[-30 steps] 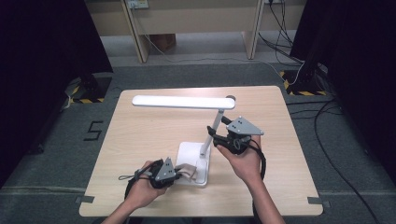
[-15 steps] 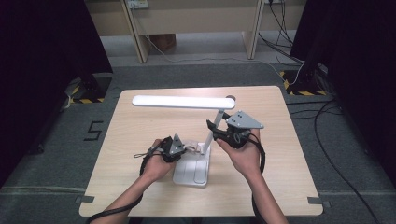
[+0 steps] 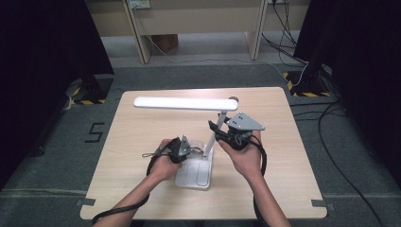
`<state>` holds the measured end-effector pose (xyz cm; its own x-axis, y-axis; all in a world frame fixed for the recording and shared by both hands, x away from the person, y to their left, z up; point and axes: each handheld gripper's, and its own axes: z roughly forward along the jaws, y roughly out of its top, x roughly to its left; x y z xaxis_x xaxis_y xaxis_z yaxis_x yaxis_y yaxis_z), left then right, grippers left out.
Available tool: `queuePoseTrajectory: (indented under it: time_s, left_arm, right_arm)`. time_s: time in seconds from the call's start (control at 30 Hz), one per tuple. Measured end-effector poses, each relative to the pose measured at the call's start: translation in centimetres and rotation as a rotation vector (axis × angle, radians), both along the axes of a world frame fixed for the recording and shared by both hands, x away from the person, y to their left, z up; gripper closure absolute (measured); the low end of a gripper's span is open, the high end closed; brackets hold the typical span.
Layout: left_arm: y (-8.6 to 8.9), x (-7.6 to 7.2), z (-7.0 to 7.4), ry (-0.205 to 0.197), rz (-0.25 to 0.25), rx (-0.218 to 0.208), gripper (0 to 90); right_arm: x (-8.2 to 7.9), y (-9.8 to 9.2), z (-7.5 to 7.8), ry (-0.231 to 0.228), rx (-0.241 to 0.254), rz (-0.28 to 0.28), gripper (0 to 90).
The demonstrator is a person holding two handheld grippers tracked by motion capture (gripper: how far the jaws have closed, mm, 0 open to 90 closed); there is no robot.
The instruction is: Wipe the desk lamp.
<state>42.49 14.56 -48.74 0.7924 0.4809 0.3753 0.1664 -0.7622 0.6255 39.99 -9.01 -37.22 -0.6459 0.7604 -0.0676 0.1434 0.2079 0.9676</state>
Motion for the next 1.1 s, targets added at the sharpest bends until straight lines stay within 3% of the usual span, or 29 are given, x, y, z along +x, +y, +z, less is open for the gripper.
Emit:
queuePoseTrajectory:
  time_s: [0.1,0.4,0.63,0.77,1.1]
  left_arm:
    - [-0.1,-0.1,0.0,-0.008,-0.017,0.022,80.2]
    - [-0.3,-0.2,0.5,0.021,-0.075,0.077,80.4]
    - [0.1,-0.6,0.6,0.054,-0.099,0.064,80.6]
    - [0.1,-0.9,0.9,0.089,-0.128,0.083,80.6]
    - [0.3,-2.0,1.3,0.126,-0.176,0.106,80.6]
  right_arm:
    - [0.0,0.0,-0.1,-0.004,-0.001,-0.004,55.7]
    - [-0.1,0.1,0.0,0.002,-0.012,-0.016,55.9]
    - [-0.1,0.2,0.1,0.001,-0.018,-0.017,55.8]
    - [-0.2,0.2,0.0,0.001,-0.018,-0.022,55.8]
    - [-0.1,0.3,0.0,0.002,-0.024,-0.022,55.8]
